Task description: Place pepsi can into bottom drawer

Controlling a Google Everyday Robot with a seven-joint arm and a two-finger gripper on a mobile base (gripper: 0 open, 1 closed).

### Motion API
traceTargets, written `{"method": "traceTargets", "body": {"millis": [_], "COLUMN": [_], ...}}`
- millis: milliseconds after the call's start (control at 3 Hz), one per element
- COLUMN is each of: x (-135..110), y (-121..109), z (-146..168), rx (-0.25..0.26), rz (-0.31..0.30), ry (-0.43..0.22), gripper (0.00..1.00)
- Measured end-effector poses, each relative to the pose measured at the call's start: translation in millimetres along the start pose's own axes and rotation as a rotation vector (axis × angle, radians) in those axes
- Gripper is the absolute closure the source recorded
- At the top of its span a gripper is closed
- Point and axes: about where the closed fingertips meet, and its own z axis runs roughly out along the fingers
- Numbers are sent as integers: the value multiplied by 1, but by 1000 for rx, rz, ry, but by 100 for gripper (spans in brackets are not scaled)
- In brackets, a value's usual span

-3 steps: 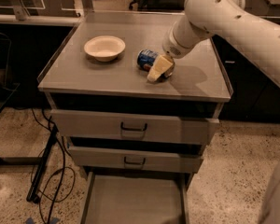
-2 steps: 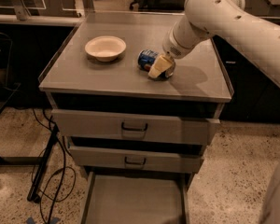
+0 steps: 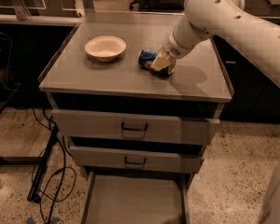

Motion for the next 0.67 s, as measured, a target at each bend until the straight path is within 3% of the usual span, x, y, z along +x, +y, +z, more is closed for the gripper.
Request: {"method": "traceTargets", "body": {"millis": [333,667], "x": [-1,-2], "y": [-1,0], "z": [2,-11], "rx": [-11,-13], "rz": [-2,-3], "ry": [-1,-6], "gripper": [100,100]}}
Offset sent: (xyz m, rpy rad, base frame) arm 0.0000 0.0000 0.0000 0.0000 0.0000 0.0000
